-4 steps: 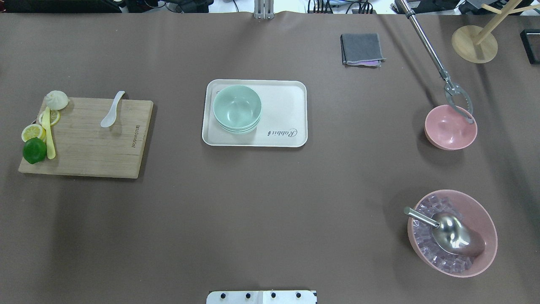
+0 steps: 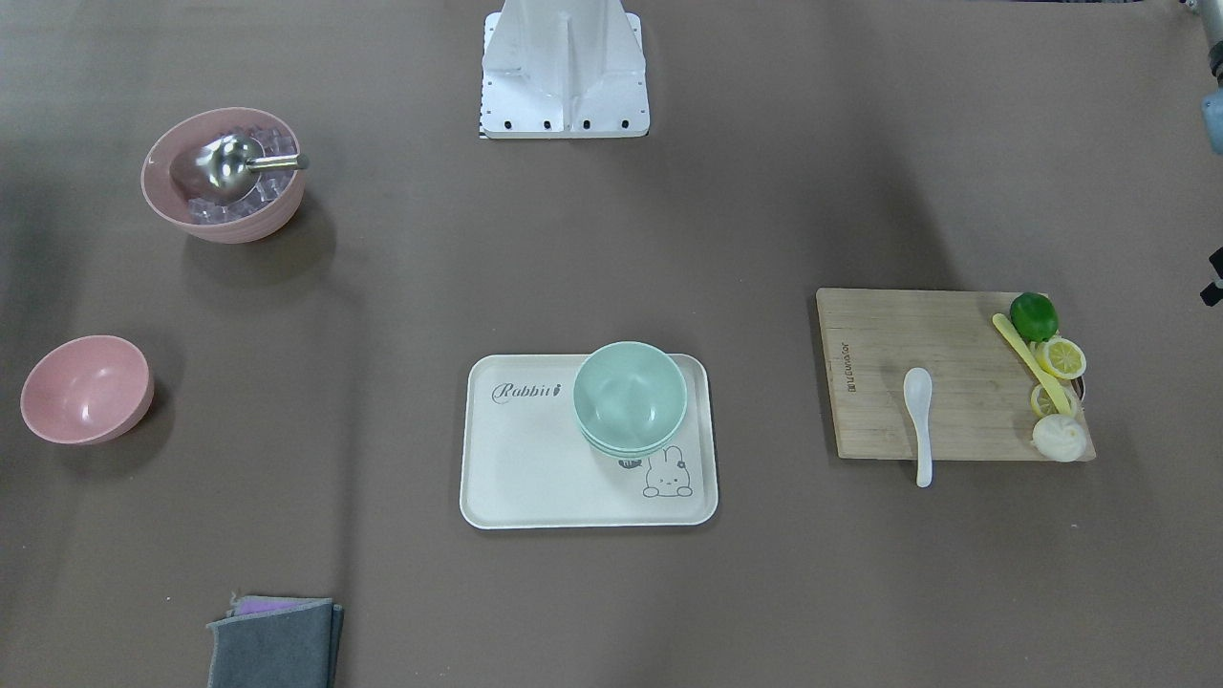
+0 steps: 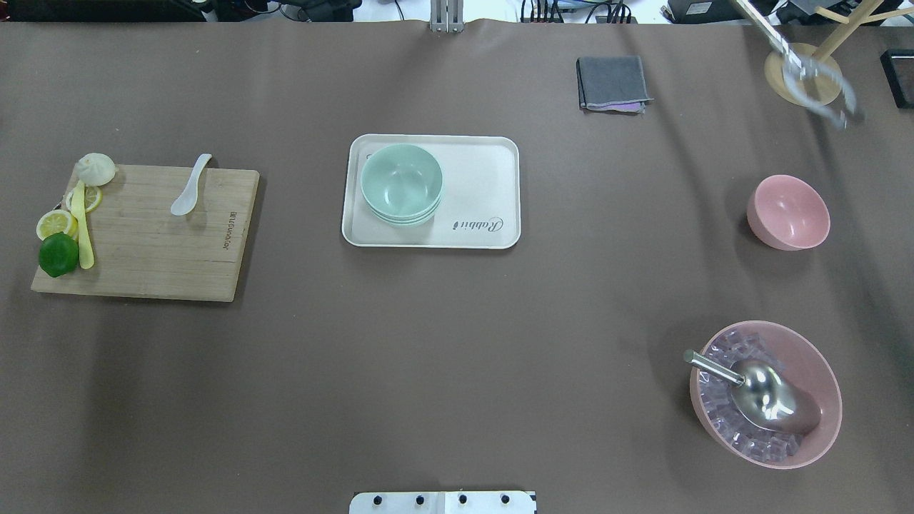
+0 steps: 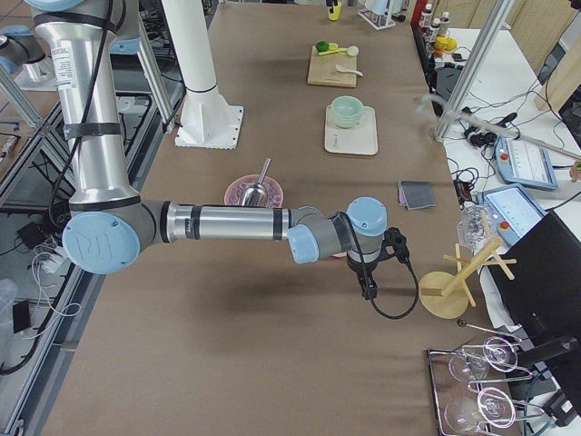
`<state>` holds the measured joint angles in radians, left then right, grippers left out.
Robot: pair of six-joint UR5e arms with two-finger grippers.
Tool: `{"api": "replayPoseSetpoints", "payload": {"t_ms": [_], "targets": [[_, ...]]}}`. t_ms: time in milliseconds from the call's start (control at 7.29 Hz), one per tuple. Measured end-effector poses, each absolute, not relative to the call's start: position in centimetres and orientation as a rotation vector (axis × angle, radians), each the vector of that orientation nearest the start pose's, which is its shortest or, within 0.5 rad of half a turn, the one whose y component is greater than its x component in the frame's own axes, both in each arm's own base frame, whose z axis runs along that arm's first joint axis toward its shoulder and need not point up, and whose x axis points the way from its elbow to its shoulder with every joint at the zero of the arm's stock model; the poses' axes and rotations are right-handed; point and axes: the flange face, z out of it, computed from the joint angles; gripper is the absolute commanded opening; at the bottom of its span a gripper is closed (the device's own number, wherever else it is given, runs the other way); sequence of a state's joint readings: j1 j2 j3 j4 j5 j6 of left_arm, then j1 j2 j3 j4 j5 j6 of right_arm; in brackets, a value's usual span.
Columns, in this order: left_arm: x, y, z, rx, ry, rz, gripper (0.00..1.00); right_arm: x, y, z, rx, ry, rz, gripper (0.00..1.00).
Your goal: Stack pink bowl on green and place spoon
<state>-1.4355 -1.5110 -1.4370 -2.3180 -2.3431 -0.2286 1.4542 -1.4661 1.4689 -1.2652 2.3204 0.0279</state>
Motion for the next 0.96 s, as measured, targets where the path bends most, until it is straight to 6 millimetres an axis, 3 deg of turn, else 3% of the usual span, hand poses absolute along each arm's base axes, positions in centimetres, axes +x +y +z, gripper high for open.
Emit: {"api": "replayPoseSetpoints", "payload": {"t_ms": [960], "targets": [[0.2,-49.3,66.3,0.389,0.832,0.124,0.99,0.1,-55.6,60.9,0.267,-0.764,-0.208,1.00]]}}
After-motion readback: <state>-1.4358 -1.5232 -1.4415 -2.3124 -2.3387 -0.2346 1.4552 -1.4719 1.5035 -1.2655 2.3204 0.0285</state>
